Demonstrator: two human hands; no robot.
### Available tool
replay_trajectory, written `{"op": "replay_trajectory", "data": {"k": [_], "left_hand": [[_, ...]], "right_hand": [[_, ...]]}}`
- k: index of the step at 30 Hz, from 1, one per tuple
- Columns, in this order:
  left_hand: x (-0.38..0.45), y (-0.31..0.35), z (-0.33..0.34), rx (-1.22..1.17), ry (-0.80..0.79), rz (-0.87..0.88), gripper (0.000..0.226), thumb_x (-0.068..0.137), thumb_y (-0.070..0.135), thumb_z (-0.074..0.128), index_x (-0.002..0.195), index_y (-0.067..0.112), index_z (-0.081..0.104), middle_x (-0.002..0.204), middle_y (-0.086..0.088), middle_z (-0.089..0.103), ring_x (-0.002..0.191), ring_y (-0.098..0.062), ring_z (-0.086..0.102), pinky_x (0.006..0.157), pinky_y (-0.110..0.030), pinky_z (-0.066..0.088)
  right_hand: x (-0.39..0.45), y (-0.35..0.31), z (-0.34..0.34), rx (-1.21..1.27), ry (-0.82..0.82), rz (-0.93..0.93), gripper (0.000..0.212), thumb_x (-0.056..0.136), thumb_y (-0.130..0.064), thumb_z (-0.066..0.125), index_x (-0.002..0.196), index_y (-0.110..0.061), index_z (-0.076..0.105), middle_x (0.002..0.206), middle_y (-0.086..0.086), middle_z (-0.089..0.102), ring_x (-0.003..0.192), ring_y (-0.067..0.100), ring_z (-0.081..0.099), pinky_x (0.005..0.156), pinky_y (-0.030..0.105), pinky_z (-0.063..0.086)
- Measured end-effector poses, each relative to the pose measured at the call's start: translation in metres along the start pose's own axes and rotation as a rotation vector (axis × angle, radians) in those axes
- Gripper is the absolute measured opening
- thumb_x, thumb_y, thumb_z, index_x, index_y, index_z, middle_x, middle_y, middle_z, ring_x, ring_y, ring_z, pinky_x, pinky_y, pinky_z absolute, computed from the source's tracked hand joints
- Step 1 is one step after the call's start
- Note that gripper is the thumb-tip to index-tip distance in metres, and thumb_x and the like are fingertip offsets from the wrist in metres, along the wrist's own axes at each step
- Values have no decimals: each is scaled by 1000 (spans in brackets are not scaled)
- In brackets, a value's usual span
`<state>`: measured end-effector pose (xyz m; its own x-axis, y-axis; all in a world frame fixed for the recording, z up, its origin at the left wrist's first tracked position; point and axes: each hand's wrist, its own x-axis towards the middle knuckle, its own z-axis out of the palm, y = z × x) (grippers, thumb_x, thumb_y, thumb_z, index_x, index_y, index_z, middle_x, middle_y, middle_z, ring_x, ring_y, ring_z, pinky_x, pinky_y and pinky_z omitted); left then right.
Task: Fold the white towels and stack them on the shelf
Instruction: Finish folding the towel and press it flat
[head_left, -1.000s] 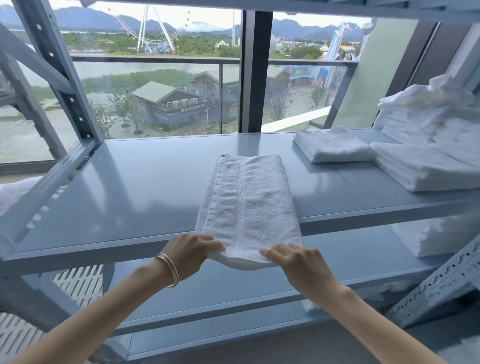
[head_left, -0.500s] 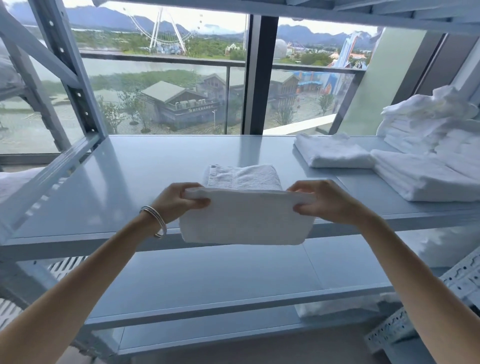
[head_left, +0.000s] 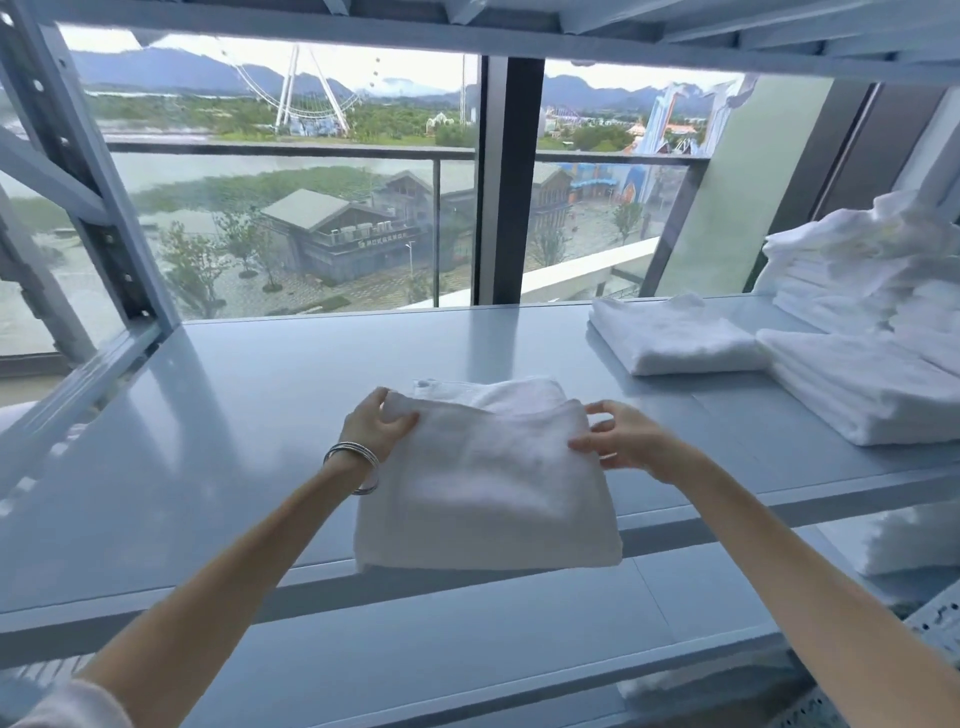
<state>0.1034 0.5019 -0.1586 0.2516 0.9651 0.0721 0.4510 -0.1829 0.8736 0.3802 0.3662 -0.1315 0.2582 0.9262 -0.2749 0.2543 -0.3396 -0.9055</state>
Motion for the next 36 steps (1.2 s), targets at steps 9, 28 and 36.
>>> {"op": "replay_trajectory", "data": {"k": [9, 28, 36], "left_hand": [[80, 32, 5, 59, 142, 22, 31, 84, 21, 66, 109, 7, 56, 96, -8, 60, 89, -25, 55, 76, -26, 38], [114, -7, 51, 344, 50, -101, 47, 89, 14, 51, 135, 16, 41, 135, -16, 40, 114, -35, 51, 94, -35, 39], [51, 23, 88, 949, -346, 276, 56, 99, 47, 16, 150, 23, 11, 158, 8, -6, 144, -17, -13, 111, -55, -10]], "right_hand": [[73, -21, -7, 65, 303, -102, 27, 84, -12, 65, 109, -7, 56, 99, 9, 63, 80, 19, 58, 69, 27, 48], [160, -22, 18, -491, 353, 48, 48, 91, -22, 52, 133, -4, 37, 129, 16, 48, 116, 32, 48, 91, 34, 39], [97, -1, 70, -1316, 138, -272, 80, 84, -58, -3, 149, -13, 8, 158, 7, 1, 145, 23, -4, 116, 47, -2]]}}
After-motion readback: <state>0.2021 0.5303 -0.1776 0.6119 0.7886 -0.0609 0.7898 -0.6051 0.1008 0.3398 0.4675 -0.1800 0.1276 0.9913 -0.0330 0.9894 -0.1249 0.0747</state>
